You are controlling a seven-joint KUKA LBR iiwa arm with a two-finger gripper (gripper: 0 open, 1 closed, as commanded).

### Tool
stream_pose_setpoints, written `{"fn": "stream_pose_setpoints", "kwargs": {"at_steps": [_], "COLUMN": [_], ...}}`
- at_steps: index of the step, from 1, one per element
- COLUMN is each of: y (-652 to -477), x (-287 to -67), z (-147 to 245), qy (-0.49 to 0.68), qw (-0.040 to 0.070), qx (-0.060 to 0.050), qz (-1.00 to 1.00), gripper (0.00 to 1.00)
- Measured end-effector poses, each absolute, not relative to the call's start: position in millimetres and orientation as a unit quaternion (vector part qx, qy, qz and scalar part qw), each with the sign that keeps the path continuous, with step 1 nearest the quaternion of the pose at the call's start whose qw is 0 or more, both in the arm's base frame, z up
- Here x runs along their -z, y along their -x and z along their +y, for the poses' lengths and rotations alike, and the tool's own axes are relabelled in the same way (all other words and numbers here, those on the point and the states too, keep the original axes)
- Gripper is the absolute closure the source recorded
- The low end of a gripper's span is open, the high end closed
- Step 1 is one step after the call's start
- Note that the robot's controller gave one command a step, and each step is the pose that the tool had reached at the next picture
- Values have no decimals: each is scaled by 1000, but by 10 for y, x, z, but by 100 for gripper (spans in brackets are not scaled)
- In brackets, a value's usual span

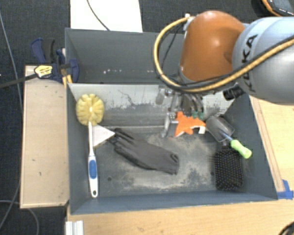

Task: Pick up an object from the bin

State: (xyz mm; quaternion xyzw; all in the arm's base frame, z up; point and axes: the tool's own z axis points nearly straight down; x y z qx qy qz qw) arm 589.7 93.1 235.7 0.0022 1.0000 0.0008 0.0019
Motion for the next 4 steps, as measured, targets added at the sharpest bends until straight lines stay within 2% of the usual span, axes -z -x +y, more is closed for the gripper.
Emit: {"fn": "stream_pose_setpoints", "kwargs": {"at_steps": [1,2,3,4], "y": [-5897,-5764,-5639,-5714], "x": [-2357,-1565,-1615,-1264], "z": [931,774,732,812], "qy": [-2,49,-6,49], "qw": [2,5,0,7], "qx": [-1,-1,-1,-1], "qz": [1000,999,1000,999], "gripper": [0,0,0,0]}}
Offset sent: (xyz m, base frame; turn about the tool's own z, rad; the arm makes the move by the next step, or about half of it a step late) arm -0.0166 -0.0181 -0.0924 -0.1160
